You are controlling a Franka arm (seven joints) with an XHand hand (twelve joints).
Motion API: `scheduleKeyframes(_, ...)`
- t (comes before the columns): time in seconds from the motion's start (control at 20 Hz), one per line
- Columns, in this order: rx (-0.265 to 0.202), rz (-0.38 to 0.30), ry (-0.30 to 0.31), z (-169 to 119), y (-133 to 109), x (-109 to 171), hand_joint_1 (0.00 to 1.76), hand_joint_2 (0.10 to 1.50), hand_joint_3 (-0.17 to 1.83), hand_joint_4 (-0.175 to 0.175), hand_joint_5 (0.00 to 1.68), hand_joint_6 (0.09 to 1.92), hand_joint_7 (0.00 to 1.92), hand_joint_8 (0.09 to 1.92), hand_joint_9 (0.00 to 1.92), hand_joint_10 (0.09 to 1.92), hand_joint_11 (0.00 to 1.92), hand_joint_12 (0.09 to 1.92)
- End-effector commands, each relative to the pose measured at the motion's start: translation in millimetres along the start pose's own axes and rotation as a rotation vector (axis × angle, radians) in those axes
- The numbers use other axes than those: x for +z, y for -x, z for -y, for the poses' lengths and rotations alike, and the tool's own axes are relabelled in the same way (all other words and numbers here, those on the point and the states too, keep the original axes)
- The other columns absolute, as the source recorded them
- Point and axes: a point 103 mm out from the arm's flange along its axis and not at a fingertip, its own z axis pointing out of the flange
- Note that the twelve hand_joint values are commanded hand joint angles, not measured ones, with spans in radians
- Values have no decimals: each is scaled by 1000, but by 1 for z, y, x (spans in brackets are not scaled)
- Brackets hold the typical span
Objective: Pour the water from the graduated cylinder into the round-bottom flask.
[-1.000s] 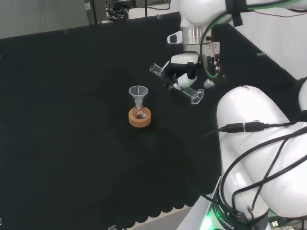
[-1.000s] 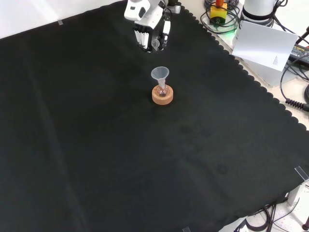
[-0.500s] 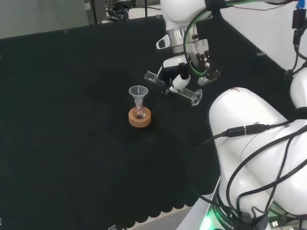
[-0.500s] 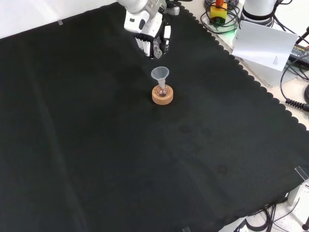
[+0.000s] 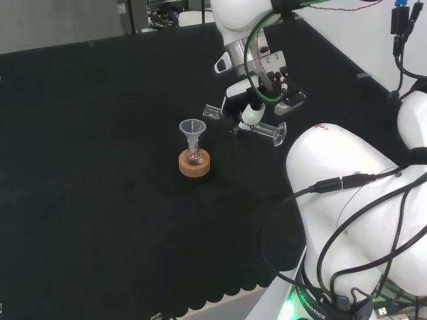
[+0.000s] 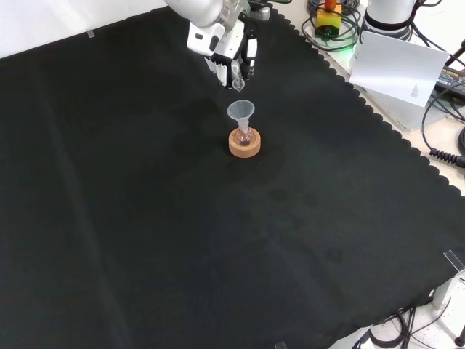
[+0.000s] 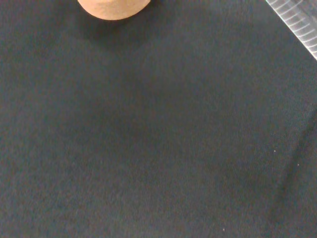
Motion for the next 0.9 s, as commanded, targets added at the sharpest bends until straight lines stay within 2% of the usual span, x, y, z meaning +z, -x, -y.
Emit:
scheduleKeyframes(0.05, 25, 33, -52, -2, -4, -2, 1238, 1168, -2, -175, 861, 1158, 896, 1160, 1337, 159, 1124, 878)
scheduleKeyframes(0.45, 50, 78, -110, -4, -10, -7, 1241, 1161, -2, -175, 873, 1141, 909, 1141, 1348, 151, 1134, 869)
scheduleKeyframes(0.65, 91, 119, -160, -5, -13, -9, 1242, 1159, -2, -175, 877, 1136, 912, 1136, 1352, 150, 1137, 867)
scheduleKeyframes(0.9, 118, 158, -183, -6, -21, -16, 1242, 1158, -2, -175, 880, 1132, 915, 1131, 1355, 148, 1138, 864)
